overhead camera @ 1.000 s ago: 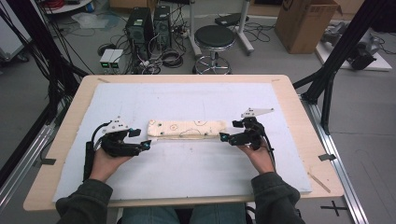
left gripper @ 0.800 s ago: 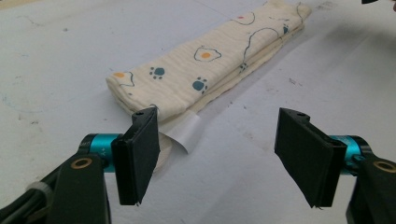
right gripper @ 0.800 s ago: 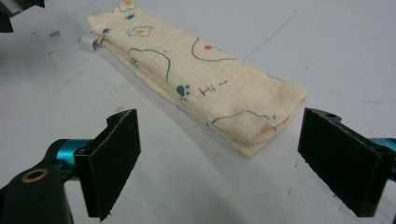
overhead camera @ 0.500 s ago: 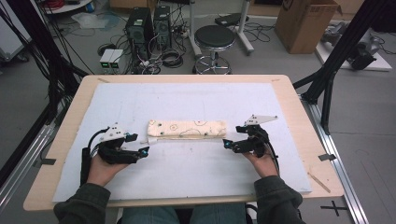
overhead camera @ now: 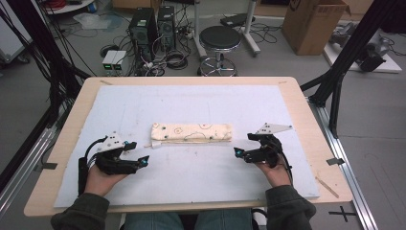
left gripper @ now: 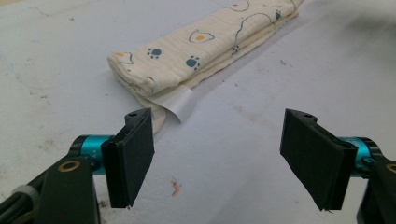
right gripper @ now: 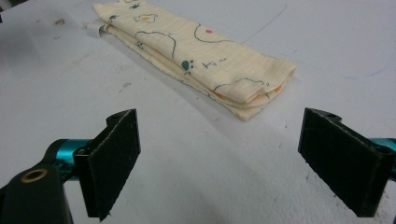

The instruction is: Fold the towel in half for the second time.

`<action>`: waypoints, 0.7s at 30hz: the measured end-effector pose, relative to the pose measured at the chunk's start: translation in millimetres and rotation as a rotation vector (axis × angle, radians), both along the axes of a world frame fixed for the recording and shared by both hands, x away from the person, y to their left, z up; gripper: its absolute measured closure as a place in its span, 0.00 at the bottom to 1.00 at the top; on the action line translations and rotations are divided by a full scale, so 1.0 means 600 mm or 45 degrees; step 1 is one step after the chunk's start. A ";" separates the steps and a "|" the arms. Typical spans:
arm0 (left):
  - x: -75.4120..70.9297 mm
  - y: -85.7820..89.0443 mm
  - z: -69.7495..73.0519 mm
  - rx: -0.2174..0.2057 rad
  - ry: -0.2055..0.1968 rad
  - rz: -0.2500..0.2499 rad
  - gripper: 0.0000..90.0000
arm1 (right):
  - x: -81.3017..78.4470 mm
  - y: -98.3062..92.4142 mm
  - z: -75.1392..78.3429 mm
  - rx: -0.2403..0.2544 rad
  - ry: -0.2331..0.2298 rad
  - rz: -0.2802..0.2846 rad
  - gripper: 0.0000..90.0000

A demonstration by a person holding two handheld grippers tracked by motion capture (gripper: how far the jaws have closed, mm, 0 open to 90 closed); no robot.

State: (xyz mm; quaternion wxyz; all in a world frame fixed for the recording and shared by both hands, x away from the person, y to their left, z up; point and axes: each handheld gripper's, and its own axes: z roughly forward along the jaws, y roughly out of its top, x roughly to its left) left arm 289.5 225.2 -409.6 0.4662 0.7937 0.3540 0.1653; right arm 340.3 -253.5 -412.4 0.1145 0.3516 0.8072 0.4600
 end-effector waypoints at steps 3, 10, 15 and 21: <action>-0.006 0.001 0.000 0.005 -0.003 0.000 0.29 | -0.006 -0.006 0.000 -0.007 -0.013 -0.003 0.13; -0.016 0.007 -0.001 0.011 -0.008 0.010 0.29 | -0.018 -0.018 -0.002 -0.009 -0.015 -0.010 0.13; -0.023 0.011 -0.002 0.011 -0.010 0.018 0.29 | -0.026 -0.024 -0.002 -0.012 -0.013 -0.015 0.13; -0.032 0.014 -0.003 0.018 -0.007 0.021 0.29 | -0.034 -0.031 -0.005 -0.016 -0.008 -0.025 0.13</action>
